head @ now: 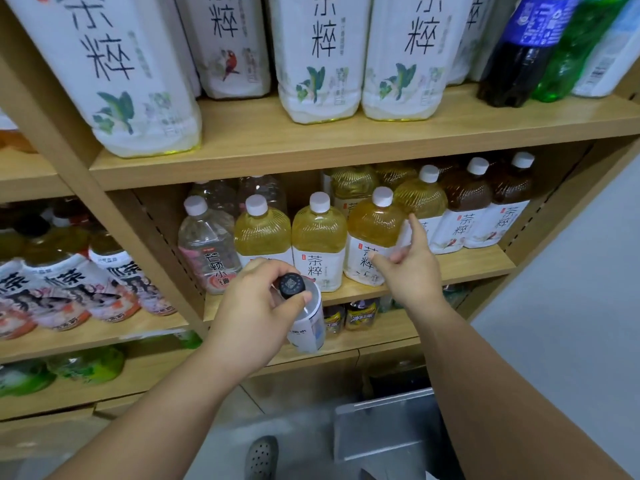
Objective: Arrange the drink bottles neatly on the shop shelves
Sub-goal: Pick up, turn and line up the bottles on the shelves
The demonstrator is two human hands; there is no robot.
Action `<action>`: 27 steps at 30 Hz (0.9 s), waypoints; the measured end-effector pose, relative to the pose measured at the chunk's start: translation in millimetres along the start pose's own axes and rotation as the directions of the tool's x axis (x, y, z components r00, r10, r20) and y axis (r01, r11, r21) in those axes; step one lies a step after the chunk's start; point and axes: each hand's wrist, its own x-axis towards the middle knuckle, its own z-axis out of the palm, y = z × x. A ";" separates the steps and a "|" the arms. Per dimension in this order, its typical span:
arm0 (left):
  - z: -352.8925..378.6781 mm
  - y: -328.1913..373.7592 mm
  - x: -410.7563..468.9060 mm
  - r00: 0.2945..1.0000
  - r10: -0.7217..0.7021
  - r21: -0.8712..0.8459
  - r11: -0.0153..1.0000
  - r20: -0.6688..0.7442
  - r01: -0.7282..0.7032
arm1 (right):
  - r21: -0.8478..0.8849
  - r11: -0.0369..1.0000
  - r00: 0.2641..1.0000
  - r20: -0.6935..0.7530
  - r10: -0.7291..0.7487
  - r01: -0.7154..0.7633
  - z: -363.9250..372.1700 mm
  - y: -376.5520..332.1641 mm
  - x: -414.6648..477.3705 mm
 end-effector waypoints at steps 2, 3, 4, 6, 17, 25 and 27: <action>-8.9 -0.5 -2.8 1.000 0.000 -0.004 1.000 -0.016 0.000 | 0.005 1.000 0.996 -0.084 0.011 -0.010 4.2 -4.6 -21.1; -13.7 -1.0 -3.8 1.000 0.002 0.004 1.000 -0.029 -0.002 | 0.008 1.000 0.995 -0.099 -0.027 0.028 7.4 -10.1 -33.3; -18.5 -0.9 -5.0 0.999 0.007 0.009 1.000 -0.043 -0.007 | 0.025 0.995 0.993 -0.078 -0.094 0.096 13.1 -15.8 -45.0; -27.5 -1.2 -7.5 0.998 0.011 -0.002 1.000 -0.069 -0.011 | 0.092 0.965 0.967 0.056 -0.250 0.244 27.1 -28.8 -67.4; -122.9 -47.6 -25.6 0.973 -0.072 -0.059 0.996 -0.220 0.061 | 0.109 0.851 0.722 0.481 -0.498 0.514 129.9 -106.9 -131.0; -253.6 -126.9 -48.2 0.944 -0.094 -0.046 0.995 -0.315 0.084 | 0.105 0.795 0.639 0.536 -0.552 0.598 264.1 -182.7 -194.7; -292.9 -149.4 -53.2 0.937 -0.091 -0.027 0.996 -0.338 0.087 | 0.128 0.791 0.626 0.541 -0.561 0.598 299.9 -206.5 -214.8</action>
